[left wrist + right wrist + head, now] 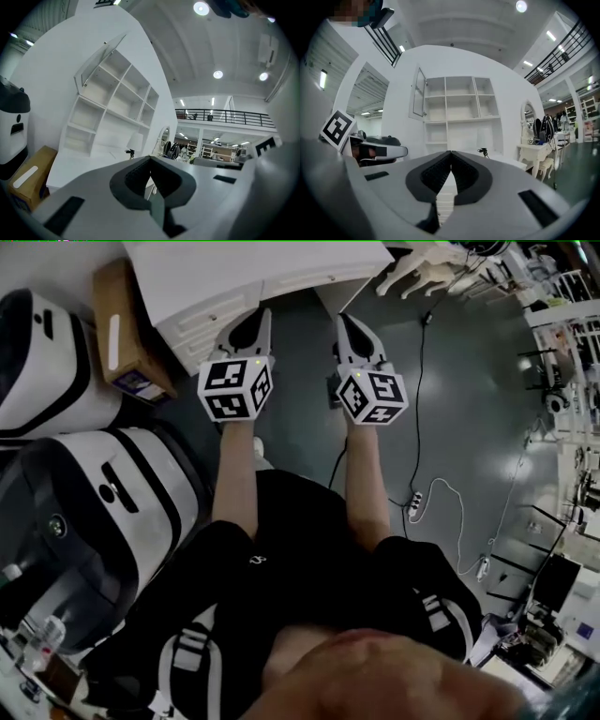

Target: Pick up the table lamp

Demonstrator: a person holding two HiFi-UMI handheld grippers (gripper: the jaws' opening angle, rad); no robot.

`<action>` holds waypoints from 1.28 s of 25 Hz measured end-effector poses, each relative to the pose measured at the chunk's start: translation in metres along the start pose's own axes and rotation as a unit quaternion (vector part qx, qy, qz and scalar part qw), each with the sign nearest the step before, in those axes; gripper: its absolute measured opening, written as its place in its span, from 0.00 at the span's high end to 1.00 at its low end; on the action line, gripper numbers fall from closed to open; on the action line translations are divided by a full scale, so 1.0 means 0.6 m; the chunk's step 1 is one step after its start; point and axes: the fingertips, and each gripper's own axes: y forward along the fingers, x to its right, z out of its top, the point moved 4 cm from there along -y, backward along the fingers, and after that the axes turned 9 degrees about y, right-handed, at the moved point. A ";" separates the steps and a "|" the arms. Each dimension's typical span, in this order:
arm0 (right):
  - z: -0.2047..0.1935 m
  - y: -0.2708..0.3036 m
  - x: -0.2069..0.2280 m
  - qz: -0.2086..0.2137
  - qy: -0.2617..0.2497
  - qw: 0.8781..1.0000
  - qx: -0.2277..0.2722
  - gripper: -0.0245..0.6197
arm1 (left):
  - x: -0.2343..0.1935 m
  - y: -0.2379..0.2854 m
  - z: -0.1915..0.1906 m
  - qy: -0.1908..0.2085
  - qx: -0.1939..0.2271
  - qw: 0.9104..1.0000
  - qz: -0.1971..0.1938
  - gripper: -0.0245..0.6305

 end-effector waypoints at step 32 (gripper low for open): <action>-0.021 0.220 -0.019 0.014 0.017 1.000 -0.015 0.93 | -0.135 0.090 -0.010 0.042 -0.047 0.998 -0.016 0.95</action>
